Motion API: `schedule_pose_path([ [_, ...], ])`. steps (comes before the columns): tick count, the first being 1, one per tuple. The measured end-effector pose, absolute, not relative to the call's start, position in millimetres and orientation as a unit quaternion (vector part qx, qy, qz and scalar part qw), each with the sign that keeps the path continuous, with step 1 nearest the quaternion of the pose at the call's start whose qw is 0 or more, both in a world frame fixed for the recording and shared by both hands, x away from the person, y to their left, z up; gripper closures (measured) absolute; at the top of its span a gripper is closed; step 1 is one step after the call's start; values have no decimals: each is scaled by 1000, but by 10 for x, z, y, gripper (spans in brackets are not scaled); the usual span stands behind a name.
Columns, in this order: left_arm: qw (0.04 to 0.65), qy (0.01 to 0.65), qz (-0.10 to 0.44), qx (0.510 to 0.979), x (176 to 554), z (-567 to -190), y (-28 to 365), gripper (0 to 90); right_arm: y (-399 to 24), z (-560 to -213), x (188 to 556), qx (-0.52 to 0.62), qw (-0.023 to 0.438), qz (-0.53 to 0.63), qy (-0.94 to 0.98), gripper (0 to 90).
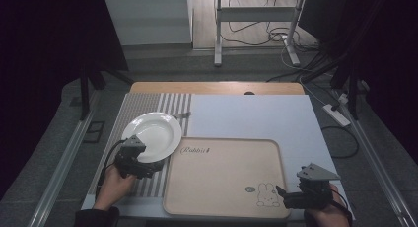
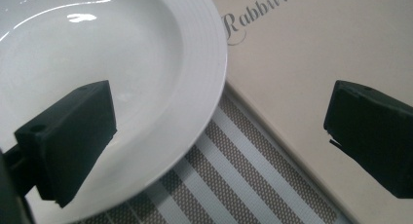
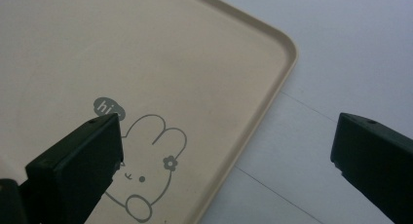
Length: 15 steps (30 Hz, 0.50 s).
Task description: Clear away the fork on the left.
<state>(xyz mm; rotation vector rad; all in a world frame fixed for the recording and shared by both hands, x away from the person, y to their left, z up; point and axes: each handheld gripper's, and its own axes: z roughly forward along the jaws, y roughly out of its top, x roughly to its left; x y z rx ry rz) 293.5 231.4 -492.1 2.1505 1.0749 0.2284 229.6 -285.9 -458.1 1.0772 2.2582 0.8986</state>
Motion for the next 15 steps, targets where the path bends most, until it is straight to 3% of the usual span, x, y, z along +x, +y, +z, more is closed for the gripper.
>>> schedule_pose_path([
  [15, 346, 397, 84, 846, 3282, -4897, 2113, 0, -2857, -4582, 2297, 393, 239, 327, 825, 0],
])
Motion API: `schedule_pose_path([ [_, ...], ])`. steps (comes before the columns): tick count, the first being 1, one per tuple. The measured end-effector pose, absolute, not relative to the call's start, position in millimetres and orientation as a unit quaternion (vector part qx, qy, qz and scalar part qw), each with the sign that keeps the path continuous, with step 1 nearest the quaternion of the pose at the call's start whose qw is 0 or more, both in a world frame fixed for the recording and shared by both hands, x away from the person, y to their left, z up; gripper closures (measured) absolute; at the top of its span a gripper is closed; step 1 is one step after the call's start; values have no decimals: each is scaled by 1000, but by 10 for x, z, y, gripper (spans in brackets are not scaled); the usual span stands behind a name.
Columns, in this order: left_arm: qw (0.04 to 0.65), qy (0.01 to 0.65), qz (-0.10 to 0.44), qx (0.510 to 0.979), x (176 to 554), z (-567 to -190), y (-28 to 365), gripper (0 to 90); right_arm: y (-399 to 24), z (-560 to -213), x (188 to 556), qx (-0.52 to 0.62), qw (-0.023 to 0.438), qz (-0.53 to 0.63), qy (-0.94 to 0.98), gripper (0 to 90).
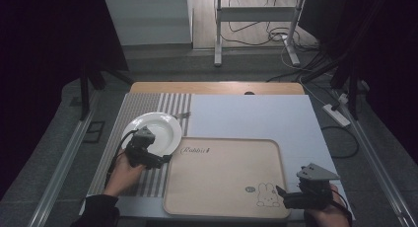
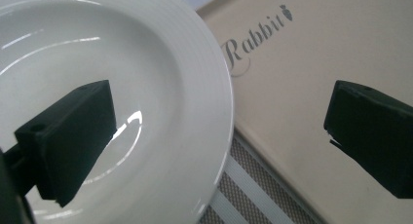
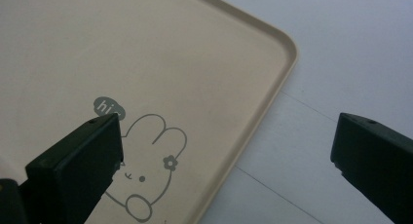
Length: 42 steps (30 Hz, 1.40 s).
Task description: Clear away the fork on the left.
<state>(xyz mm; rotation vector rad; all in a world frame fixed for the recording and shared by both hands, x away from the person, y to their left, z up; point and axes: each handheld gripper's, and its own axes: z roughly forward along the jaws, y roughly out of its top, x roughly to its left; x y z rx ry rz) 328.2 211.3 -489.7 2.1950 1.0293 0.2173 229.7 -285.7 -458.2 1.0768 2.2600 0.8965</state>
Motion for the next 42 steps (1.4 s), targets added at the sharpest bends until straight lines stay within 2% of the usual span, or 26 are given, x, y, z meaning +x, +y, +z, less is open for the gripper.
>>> schedule_pose_path([
  [9, 345, 400, 74, 846, 3537, -4899, 2045, 0, -2856, -4583, 2299, 393, 239, 327, 825, 0],
  [33, 323, 384, 89, 861, 4182, -4937, 1801, 4, -2857, -4585, 2302, 392, 238, 326, 826, 0],
  [38, 318, 386, 87, 861, 4348, -4908, 1792, 72, -2858, -4584, 2301, 393, 238, 327, 826, 0],
  [41, 319, 385, 83, 862, 4405, -4906, 1793, 196, -2859, -4586, 2304, 394, 238, 327, 825, 0],
  [42, 320, 384, 73, 863, 4474, -4911, 1792, 263, -2858, -4587, 2305, 394, 238, 327, 825, 0],
])
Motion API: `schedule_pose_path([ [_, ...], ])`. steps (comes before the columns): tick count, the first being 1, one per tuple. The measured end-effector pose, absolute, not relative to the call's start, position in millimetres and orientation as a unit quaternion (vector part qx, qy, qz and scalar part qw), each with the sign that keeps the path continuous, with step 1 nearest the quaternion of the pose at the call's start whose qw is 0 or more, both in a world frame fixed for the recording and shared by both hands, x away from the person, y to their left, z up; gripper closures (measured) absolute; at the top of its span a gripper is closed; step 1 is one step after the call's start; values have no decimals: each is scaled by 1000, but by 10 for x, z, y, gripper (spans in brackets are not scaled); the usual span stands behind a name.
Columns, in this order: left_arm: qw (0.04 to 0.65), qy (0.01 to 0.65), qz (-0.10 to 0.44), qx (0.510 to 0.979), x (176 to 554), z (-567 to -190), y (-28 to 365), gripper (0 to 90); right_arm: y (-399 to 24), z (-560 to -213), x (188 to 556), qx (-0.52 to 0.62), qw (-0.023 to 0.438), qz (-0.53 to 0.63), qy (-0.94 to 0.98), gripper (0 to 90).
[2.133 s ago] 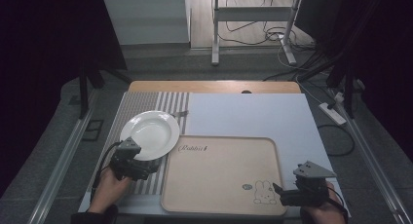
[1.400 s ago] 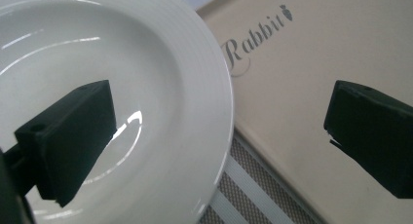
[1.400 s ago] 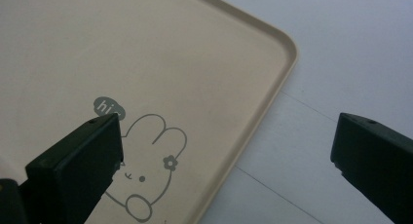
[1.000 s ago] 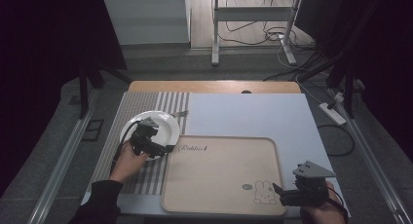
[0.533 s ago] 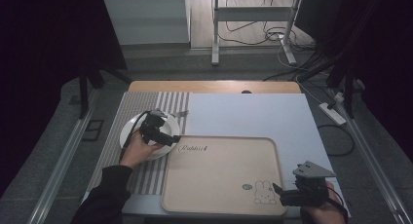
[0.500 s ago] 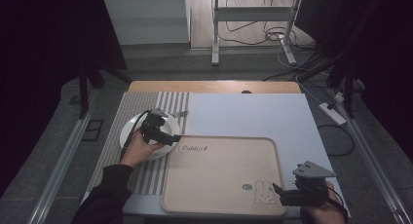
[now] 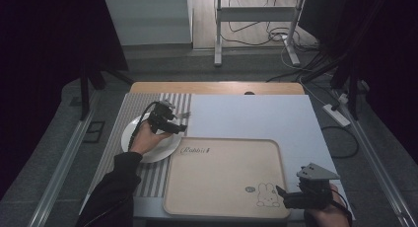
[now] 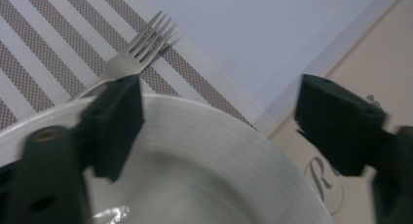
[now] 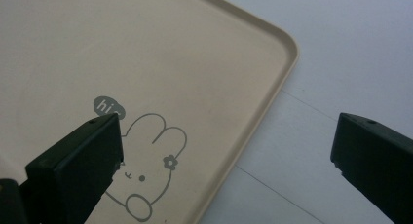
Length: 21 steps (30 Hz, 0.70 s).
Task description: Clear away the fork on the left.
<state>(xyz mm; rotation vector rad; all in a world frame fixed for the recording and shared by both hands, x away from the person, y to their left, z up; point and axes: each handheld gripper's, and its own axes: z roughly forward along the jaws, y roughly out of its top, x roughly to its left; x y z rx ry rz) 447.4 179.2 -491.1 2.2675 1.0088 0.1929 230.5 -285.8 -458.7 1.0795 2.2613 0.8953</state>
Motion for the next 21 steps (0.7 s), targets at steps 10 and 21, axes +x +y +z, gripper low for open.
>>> schedule_pose_path([
  [10, 311, 368, 46, 875, 4761, -4973, 1669, 854, -2860, -4587, 2306, 393, 236, 327, 826, 0],
  [21, 260, 383, 35, 886, 5091, -5191, 1542, 888, -2867, -4585, 2303, 393, 234, 329, 826, 0],
])
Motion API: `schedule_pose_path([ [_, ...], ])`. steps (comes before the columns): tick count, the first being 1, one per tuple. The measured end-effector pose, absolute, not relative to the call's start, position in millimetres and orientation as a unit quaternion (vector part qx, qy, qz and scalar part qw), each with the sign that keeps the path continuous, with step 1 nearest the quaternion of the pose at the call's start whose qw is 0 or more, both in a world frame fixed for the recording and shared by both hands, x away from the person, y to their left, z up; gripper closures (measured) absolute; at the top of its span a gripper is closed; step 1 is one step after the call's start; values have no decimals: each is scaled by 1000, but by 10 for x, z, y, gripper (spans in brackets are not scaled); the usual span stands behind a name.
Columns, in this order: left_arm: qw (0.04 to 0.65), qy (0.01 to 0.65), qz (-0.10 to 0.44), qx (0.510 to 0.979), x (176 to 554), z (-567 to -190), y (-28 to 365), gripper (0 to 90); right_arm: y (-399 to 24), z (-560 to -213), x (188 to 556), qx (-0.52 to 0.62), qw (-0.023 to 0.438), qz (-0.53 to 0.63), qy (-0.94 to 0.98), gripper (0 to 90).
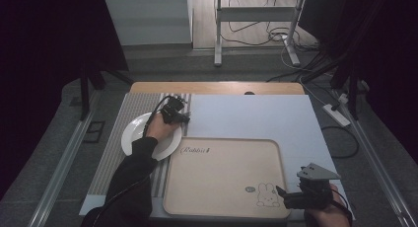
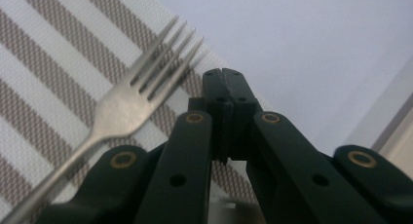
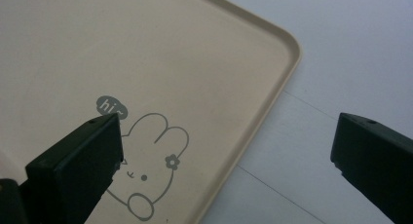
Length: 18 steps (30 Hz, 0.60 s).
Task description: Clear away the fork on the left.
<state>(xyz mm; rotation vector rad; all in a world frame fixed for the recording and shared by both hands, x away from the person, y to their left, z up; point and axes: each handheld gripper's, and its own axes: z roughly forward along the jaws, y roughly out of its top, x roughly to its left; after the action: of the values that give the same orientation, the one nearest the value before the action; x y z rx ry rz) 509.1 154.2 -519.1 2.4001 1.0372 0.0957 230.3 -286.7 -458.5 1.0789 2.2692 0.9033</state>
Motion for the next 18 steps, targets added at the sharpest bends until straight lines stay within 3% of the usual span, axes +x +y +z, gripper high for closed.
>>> schedule_pose_path([
  [18, 231, 413, 49, 879, 5465, -5154, 1539, 887, -2866, -4588, 2304, 389, 231, 329, 829, 0],
])
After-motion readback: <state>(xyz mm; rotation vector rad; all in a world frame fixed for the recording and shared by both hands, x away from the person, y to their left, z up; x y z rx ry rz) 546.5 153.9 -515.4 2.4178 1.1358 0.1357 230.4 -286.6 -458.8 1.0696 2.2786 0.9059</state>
